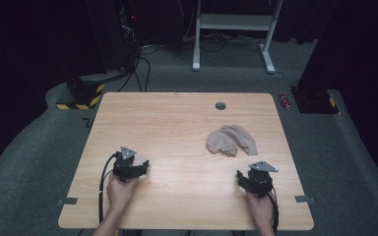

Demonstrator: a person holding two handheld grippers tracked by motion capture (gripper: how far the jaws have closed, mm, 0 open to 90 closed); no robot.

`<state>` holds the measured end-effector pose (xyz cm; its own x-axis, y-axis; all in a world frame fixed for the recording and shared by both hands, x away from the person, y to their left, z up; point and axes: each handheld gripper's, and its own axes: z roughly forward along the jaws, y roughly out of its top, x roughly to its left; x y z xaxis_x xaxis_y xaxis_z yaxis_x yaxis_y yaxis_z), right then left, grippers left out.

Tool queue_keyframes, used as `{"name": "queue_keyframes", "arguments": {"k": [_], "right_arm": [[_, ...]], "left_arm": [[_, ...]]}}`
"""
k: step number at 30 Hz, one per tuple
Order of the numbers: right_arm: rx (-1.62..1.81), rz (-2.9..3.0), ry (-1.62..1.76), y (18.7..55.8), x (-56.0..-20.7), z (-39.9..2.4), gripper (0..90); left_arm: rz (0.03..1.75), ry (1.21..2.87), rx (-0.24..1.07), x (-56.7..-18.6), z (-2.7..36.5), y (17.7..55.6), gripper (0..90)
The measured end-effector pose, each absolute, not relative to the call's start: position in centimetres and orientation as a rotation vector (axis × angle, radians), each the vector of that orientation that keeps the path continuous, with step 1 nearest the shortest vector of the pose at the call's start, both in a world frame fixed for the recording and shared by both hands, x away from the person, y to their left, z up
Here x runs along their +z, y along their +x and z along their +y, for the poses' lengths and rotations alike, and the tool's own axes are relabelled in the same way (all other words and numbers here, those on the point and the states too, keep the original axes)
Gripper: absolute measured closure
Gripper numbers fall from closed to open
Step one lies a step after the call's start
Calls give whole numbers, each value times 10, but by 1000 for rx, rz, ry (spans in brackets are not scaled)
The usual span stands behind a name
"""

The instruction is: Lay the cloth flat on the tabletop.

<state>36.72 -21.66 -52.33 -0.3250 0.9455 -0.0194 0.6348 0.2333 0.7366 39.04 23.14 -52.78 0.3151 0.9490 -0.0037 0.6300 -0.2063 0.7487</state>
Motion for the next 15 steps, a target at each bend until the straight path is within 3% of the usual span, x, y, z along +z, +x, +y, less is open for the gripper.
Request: {"name": "queue_keyframes", "arguments": {"k": [15], "right_arm": [[888,2051,1440,367,-523,-215,457]], "left_arm": [[1393,1932,625,-528,231,390,289]]}}
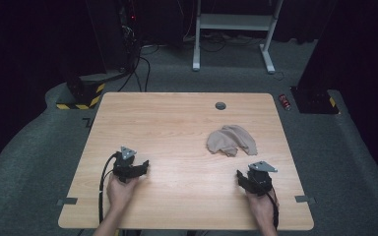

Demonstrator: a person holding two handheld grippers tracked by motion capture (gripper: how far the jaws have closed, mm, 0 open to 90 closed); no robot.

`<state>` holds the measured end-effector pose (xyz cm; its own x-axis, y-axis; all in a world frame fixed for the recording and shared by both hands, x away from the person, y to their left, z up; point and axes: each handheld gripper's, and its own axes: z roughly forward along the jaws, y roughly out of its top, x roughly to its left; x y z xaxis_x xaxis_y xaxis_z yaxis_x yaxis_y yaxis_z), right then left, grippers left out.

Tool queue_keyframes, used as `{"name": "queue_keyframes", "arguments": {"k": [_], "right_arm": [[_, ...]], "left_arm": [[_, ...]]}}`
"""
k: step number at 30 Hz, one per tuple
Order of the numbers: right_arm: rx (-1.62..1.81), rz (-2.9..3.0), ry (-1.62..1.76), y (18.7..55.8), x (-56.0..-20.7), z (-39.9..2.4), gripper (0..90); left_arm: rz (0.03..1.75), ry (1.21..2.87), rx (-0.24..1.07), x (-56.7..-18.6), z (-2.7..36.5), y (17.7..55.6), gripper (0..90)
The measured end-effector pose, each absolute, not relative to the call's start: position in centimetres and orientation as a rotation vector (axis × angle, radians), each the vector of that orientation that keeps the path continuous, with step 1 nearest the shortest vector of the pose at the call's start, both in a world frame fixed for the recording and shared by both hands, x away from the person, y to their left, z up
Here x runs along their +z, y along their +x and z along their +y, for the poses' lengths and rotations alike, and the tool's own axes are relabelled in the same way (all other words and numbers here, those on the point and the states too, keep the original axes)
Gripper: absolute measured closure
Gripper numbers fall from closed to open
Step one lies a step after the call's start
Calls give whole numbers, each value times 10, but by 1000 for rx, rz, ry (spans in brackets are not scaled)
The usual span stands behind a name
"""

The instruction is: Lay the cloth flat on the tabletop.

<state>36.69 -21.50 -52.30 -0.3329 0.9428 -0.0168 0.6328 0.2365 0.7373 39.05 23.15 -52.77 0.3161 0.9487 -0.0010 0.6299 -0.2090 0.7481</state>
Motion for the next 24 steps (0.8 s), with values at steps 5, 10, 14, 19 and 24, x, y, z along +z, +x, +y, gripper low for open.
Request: {"name": "queue_keyframes", "arguments": {"k": [5,10,14,19,24], "right_arm": [[895,2062,1432,367,-523,-215,442],[900,2081,1420,369,-523,-213,415],[901,2081,1420,369,-523,-213,415],[915,2092,1474,376,-518,-217,433],[981,2077,1457,387,-502,-221,404]], "left_arm": [[1393,1932,625,-528,231,390,289],[1394,1932,626,-528,231,390,289],[1393,1932,625,-528,231,391,289],[1394,1933,626,-528,231,391,289],[1396,1932,630,-528,231,390,290]]}}
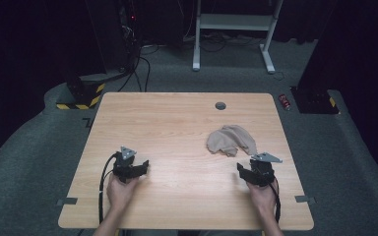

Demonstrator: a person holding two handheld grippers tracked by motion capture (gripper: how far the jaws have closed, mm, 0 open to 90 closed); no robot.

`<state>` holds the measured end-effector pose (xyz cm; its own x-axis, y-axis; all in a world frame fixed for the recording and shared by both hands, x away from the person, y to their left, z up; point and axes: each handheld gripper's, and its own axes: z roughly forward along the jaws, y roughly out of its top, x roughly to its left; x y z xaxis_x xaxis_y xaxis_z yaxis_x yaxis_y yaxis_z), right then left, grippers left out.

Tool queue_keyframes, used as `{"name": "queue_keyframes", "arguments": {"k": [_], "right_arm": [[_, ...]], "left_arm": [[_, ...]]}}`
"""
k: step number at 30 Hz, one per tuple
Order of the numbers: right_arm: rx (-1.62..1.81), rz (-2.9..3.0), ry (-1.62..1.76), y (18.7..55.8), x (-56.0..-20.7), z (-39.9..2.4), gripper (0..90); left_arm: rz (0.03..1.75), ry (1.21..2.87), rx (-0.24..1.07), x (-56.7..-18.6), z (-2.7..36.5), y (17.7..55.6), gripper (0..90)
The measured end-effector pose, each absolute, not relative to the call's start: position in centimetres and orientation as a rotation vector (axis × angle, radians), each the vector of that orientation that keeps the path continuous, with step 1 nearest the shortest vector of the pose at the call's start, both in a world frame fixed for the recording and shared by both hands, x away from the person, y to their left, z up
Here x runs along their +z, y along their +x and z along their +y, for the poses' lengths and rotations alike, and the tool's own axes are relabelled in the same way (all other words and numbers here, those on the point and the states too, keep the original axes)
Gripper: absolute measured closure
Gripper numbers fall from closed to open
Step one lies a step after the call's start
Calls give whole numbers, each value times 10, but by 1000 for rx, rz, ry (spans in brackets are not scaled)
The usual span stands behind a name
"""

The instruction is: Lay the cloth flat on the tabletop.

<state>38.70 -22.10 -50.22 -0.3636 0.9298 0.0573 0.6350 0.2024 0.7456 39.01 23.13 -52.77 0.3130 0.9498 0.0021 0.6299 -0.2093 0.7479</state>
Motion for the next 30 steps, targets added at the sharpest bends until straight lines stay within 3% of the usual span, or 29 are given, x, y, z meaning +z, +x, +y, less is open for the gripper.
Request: {"name": "queue_keyframes", "arguments": {"k": [30], "right_arm": [[975,2125,1504,463,-510,-181,293]], "left_arm": [[1399,1926,626,-528,231,390,290]]}}
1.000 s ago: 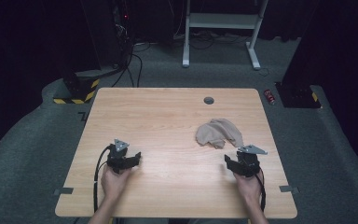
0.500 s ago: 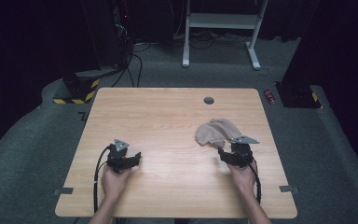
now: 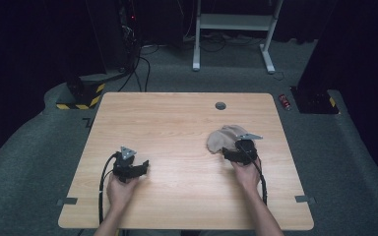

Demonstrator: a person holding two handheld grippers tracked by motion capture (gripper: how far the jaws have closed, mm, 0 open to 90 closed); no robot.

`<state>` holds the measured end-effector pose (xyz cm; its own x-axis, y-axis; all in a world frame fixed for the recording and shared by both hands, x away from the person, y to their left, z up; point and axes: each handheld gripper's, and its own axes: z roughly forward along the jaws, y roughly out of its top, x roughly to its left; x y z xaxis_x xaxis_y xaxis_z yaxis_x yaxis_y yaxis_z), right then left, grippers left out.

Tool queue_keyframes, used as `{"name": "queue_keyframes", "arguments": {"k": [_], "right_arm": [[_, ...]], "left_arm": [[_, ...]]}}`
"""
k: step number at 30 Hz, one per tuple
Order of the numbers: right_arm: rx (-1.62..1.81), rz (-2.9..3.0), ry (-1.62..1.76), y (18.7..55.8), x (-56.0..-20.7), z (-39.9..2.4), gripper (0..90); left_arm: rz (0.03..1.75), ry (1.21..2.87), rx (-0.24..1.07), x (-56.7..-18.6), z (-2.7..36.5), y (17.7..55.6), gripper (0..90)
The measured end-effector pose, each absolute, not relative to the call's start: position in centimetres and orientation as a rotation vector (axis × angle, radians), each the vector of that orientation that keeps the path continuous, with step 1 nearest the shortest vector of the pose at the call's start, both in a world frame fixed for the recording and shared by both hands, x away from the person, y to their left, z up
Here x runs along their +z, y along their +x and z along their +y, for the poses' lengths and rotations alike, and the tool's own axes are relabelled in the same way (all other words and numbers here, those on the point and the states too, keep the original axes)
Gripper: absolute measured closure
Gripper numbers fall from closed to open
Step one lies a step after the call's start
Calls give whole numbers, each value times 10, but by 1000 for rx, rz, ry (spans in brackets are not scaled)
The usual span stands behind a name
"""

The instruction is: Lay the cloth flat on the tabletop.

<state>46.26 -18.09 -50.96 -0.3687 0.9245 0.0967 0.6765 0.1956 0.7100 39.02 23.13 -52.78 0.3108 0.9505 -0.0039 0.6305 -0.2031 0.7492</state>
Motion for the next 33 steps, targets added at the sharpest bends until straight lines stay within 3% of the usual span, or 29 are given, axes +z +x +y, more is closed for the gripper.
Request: {"name": "queue_keyframes", "arguments": {"k": [6,7,8,19,33], "right_arm": [[930,2141,1504,470,-517,-173,316],[932,2138,1504,470,-517,-172,370],[932,2138,1504,470,-517,-172,370],[919,2210,1377,466,-515,-168,826],[1046,2237,1281,446,-501,-160,855]], "left_arm": [[1398,1927,627,-528,232,390,290],[1397,1930,627,-528,232,390,290],[1398,1927,627,-528,231,390,290],[1397,1931,627,-528,232,390,290],[1399,1929,628,-528,232,391,290]]}}
